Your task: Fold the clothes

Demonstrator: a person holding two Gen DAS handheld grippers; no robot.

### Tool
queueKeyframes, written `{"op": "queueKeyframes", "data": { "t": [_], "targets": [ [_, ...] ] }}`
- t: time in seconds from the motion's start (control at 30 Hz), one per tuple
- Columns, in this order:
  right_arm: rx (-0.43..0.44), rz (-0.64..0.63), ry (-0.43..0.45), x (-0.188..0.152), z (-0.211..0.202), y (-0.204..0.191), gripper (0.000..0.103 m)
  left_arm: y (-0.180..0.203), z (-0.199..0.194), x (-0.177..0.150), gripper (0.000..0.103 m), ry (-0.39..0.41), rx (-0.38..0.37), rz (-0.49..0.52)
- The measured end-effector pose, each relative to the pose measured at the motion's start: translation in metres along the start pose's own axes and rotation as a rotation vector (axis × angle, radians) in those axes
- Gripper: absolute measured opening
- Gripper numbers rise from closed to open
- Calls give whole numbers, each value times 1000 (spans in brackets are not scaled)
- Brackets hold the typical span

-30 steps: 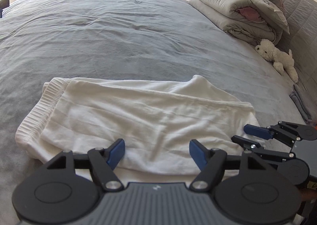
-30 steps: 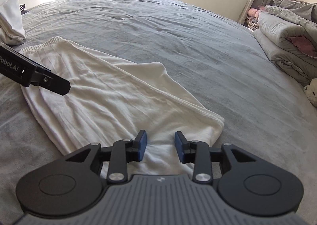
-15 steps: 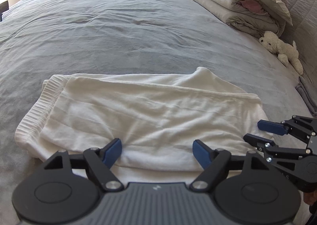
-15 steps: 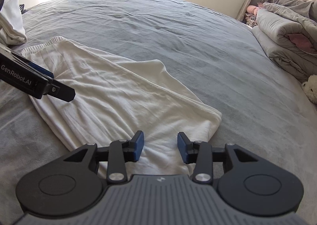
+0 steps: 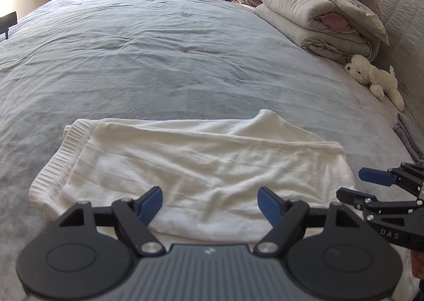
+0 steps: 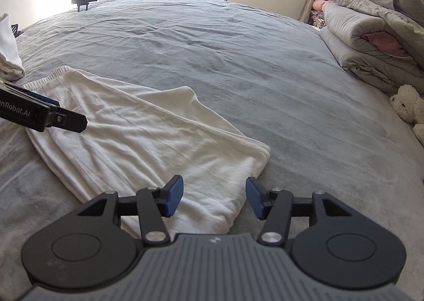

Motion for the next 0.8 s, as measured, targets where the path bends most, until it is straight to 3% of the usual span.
{"op": "queueKeyframes", "data": {
  "t": [0.33,0.8],
  "targets": [
    [6,256,-36,3,-1,56,60,13,-4,3,80,19,-29,-1],
    [38,316,-49,3,-1,67,65,50,-1,-2,80,24,-75,104]
  ]
}}
Point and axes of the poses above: each gripper's, at about its wrist camera, not at the fingertips, and z roughly the way its jaws point, y to its right, x to its top, the point moved 5 cm from there along z, roughly the way its jaws point, and after that the axes turned 2 degrees about -y, right-handed, at the moved point
